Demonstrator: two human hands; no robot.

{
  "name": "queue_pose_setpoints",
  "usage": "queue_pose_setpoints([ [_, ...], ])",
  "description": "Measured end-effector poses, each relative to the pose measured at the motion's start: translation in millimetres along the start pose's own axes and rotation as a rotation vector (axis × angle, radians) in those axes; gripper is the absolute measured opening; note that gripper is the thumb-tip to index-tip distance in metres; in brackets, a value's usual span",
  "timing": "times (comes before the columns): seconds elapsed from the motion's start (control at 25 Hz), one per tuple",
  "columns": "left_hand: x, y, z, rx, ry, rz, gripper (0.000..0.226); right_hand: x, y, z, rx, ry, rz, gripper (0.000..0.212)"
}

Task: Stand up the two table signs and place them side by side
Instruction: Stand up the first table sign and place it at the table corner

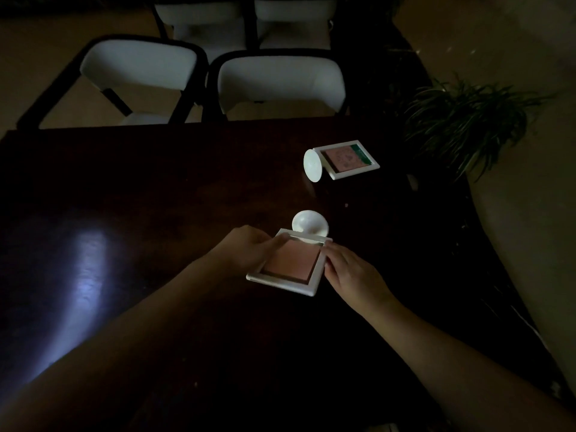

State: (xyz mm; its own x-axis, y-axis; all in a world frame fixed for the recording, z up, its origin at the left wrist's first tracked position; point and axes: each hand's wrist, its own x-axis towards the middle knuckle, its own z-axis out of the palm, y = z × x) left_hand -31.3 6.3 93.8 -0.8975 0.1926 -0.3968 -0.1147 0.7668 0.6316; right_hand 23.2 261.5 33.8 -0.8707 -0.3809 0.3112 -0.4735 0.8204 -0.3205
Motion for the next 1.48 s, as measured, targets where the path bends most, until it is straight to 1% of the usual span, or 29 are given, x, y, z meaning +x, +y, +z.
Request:
queue_pose_setpoints([
  [0.12,-1.2,5.3,-11.4,-0.113,0.030,0.001,0.076,9.3,-2.9,-4.6,0.067,0.032,0.086,0.031],
  [0.32,-2.5,14.9,-17.8,-0.356,0.058,0.093,0.080,27.3,-4.2,-13.0,0.155,-0.012,0.247,0.022],
  [0.4,-1.2,15.5,-17.4,-0.380,0.074,0.116,0.083,32.4,-1.8,-13.6,0.185,-0.044,0.334,0.021],
  [0.48,-0.5,15.5,-15.8,-0.386,0.087,0.132,0.083,35.8,0.9,-12.1,0.208,-0.059,0.381,0.020],
  [0.56,0.1,15.7,-13.1,-0.419,0.097,0.152,0.077,38.4,3.3,-11.0,0.232,-0.070,0.413,0.020],
  [0.68,1.7,17.7,-8.7,-0.496,0.105,0.193,0.060,42.4,7.2,-8.8,0.259,-0.076,0.450,0.021],
  [0.8,5.0,21.7,-4.7,-0.533,0.113,0.211,0.057,43.6,11.0,-5.3,0.270,-0.074,0.491,0.021],
  [0.92,7.4,22.9,0.5,-0.529,0.112,0.237,0.061,42.2,15.7,-1.8,0.284,-0.074,0.518,0.019],
  [1.08,8.2,20.1,8.2,-0.541,0.142,0.241,0.057,38.7,19.9,3.0,0.318,-0.057,0.525,0.020],
  [1.16,7.9,16.1,13.2,-0.532,0.156,0.225,0.053,36.5,20.6,5.7,0.391,-0.056,0.544,0.023],
  [1.24,7.1,8.5,20.1,-0.496,0.180,0.191,0.054,33.0,21.1,8.3,0.470,-0.070,0.582,0.031],
  [1.36,4.8,-8.9,36.3,-0.376,0.223,0.111,0.056,24.6,24.3,13.6,0.428,-0.117,0.632,0.040],
  [1.48,5.0,-28.2,55.8,-0.082,0.236,0.003,0.057,16.4,25.9,19.1,0.308,-0.198,0.639,0.045],
])
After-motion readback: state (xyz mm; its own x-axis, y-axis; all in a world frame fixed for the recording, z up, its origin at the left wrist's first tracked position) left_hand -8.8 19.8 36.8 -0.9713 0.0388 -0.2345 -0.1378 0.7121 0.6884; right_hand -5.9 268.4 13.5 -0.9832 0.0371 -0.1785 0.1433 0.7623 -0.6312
